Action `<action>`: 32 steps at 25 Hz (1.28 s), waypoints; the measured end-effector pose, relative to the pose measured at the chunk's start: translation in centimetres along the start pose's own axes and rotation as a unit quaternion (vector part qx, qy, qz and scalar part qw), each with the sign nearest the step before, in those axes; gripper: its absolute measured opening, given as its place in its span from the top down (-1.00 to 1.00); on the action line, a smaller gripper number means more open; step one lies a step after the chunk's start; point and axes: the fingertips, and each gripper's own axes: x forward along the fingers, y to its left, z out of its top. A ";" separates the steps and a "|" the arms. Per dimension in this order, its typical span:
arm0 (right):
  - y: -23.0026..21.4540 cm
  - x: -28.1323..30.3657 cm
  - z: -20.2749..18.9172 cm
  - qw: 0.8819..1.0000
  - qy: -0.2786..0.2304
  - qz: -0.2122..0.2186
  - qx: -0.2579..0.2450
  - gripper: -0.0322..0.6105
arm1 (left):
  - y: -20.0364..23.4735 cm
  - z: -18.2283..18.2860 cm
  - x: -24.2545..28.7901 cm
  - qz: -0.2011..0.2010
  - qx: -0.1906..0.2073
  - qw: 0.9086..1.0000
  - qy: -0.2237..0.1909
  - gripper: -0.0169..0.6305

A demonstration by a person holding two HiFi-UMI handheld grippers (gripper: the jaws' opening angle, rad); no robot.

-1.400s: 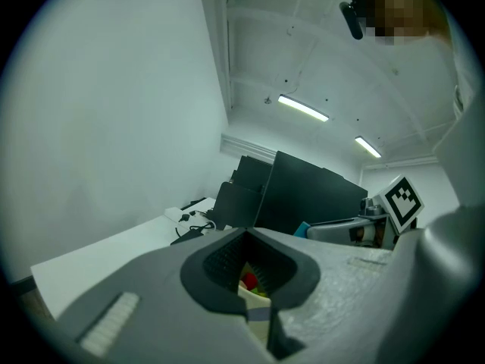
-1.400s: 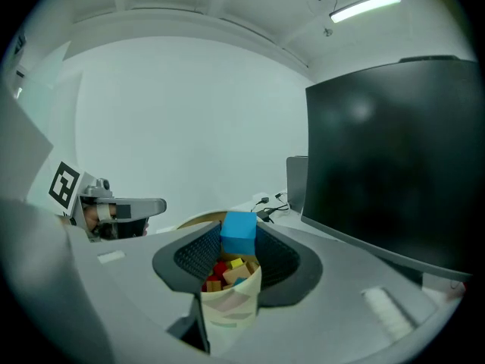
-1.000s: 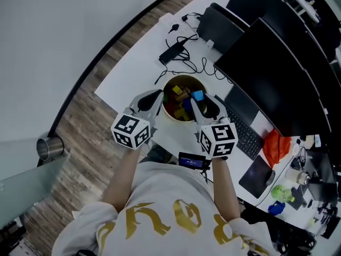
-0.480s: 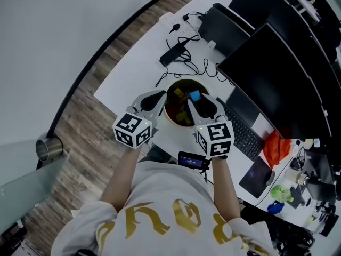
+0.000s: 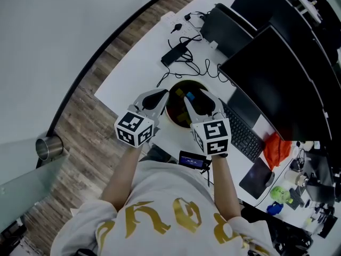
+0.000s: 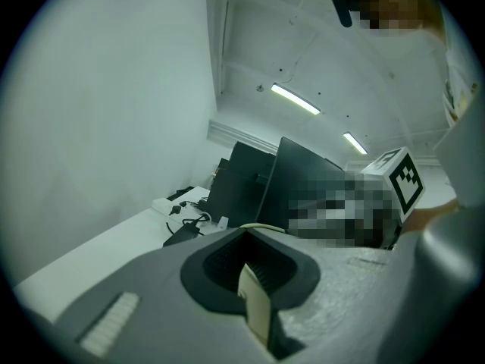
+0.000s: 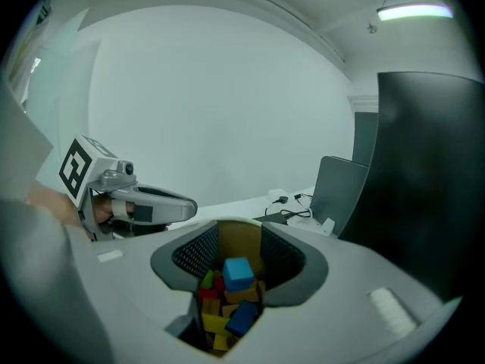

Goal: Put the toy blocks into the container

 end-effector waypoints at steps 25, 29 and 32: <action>-1.8 -6.0 -2.8 0.998 -0.030 -0.019 0.051 0.35 | -4.4 -0.8 -1.8 0.017 0.020 1.000 -0.005 0.92; -2.0 -7.6 -3.9 0.998 -0.029 -0.022 0.056 0.35 | -5.6 -1.3 -2.2 0.021 0.024 0.999 -0.006 0.92; -2.1 -8.7 -4.9 0.997 -0.030 -0.023 0.060 0.35 | -6.6 -1.9 -2.3 0.023 0.027 0.999 -0.003 0.92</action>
